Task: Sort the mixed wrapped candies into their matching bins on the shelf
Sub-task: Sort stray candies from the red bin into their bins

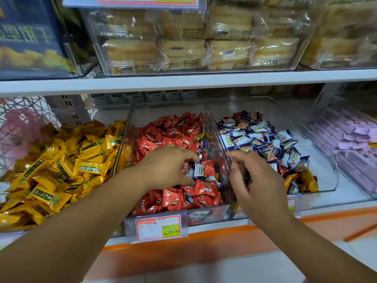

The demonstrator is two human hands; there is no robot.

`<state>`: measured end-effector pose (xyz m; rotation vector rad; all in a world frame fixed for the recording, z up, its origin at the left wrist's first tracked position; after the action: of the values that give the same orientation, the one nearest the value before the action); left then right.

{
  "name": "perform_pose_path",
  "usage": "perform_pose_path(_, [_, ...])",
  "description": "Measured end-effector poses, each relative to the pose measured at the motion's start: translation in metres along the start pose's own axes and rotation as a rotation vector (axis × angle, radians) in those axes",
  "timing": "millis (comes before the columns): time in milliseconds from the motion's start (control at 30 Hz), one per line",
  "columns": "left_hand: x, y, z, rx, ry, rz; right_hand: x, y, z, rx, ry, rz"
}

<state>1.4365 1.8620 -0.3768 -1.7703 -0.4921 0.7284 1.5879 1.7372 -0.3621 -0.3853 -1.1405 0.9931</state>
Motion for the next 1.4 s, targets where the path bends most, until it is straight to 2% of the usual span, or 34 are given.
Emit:
perform_pose_path(100, [0.004, 0.003, -0.002, 0.047, -0.046, 0.079, 0.0, -0.001, 0.002, -0.005, 0.004, -0.001])
perform_pose_path(233, [0.018, 0.008, -0.011, 0.051, 0.003, 0.09, 0.0, -0.001, 0.002, -0.003, 0.013, 0.003])
perform_pose_path(400, [0.012, 0.002, -0.004, -0.207, 0.009, -0.061, -0.001, 0.0, 0.002, -0.005, 0.006, -0.012])
perform_pose_path(667, [-0.016, -0.043, 0.006, -0.298, -0.036, -0.244, -0.001, 0.0, 0.002, 0.001, 0.006, -0.008])
perform_pose_path(900, [-0.024, -0.039, 0.009, -0.371, 0.029, -0.176, -0.001, 0.001, 0.0, 0.019, 0.021, 0.001])
perform_pose_path(1000, [-0.018, -0.019, 0.003, -0.35, -0.014, -0.043, -0.001, 0.001, 0.0, 0.018, 0.025, 0.005])
perform_pose_path(1100, [-0.01, -0.002, 0.001, -0.139, -0.095, 0.079, -0.001, 0.001, 0.0, 0.014, 0.027, 0.011])
perform_pose_path(1233, [-0.002, 0.0, 0.003, 0.035, -0.164, 0.133, -0.001, 0.0, 0.0, 0.023, 0.03, 0.02])
perform_pose_path(1333, [0.0, 0.0, 0.005, -0.025, -0.107, 0.087, -0.002, 0.0, 0.0, 0.033, 0.026, 0.021])
perform_pose_path(1400, [-0.002, -0.002, 0.006, -0.19, -0.078, 0.033, -0.002, 0.0, 0.0, 0.035, 0.023, 0.021])
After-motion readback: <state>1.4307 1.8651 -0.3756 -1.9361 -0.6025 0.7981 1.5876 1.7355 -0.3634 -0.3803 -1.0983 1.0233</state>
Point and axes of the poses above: each hand's wrist, its own x-axis towards the middle knuckle, its own y-axis out of the palm, z = x × y, the point moved 5 cm from there along x, towards the middle knuckle, and after that the axes turned 9 degrees about z, right-handed, at the moved point
